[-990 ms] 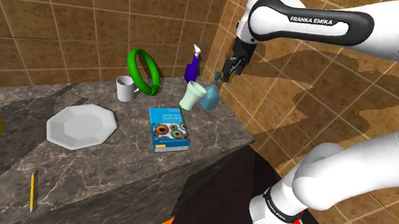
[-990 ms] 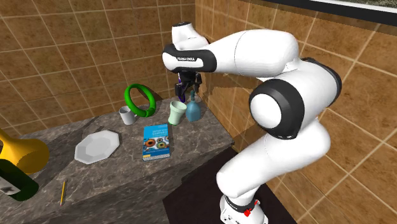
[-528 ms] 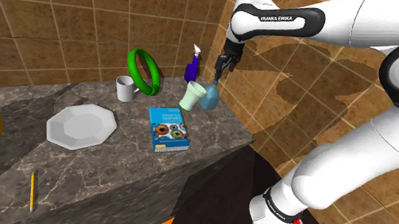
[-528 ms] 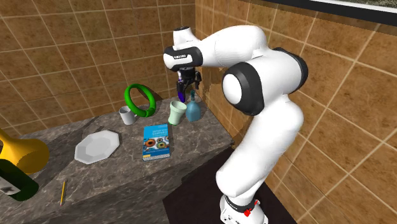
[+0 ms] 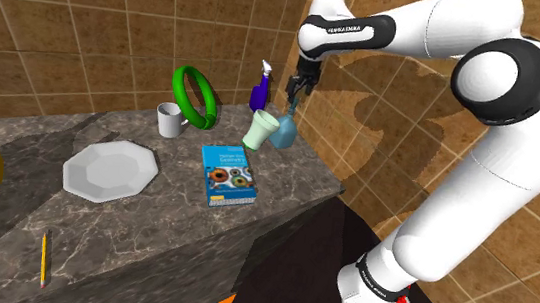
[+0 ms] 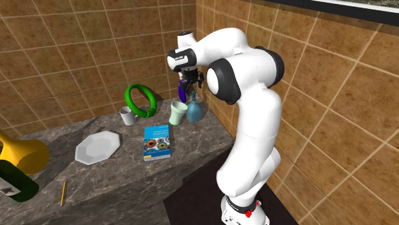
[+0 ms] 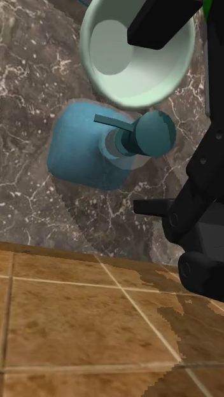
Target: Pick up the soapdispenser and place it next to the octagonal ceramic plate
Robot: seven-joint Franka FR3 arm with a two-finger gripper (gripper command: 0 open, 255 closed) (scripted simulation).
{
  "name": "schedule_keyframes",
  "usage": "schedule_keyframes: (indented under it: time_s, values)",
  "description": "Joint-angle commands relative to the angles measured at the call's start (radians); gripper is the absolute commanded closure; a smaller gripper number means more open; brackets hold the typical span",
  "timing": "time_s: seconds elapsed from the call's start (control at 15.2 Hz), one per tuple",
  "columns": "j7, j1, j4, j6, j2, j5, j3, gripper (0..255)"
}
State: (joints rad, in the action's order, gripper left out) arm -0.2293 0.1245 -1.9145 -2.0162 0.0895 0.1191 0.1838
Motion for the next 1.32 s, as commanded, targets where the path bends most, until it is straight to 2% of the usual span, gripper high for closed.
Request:
schedule_keyframes:
  time_s: [0.0, 0.33, 0.86, 0.92, 1.25]
  values:
    - [-0.004, 0.004, 0.003, -0.020, 0.023, -0.003, 0.002, 0]
    - [-0.005, 0.008, -0.033, -0.078, 0.044, -0.004, 0.005, 0]
    - [-0.005, 0.008, -0.033, -0.077, 0.044, -0.004, 0.005, 0]
    - [-0.005, 0.008, -0.033, -0.077, 0.044, -0.004, 0.005, 255]
    - [-0.005, 0.008, -0.033, -0.077, 0.044, -0.004, 0.005, 255]
